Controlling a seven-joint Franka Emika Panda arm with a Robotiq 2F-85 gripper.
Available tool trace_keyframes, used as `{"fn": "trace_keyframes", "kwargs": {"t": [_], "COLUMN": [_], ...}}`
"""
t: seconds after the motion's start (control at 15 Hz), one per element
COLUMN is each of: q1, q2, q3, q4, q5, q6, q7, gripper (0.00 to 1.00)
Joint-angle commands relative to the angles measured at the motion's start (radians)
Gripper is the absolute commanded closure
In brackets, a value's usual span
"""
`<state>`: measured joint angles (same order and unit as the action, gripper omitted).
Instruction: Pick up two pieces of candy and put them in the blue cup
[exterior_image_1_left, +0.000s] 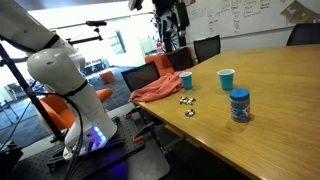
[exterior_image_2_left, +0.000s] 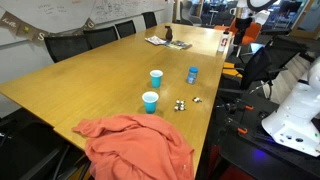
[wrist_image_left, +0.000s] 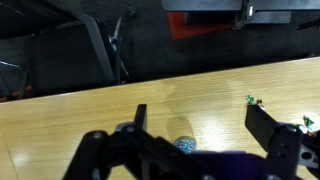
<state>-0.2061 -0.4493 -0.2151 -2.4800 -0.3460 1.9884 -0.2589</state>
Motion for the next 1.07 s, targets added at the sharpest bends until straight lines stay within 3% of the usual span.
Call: {"fn": "trace_keyframes", "kwargs": {"t": [0.0, 0.33, 0.6, 1.0], "q1": [0.002, 0.002, 0.029, 0.064], "q2": [0.000, 0.000, 0.055, 0.237], "q3": [-0.002, -0.002, 0.027, 0.087], "q4": [0.001, 0.001, -0.040, -0.118], "q5": [0.000, 0.000, 0.002, -0.015], "q6": [-0.002, -0.002, 0.074, 0.328], "q7": [0.001, 0.001, 0.057, 0.165], "gripper": [0.00, 0.00, 0.00, 0.00]}}
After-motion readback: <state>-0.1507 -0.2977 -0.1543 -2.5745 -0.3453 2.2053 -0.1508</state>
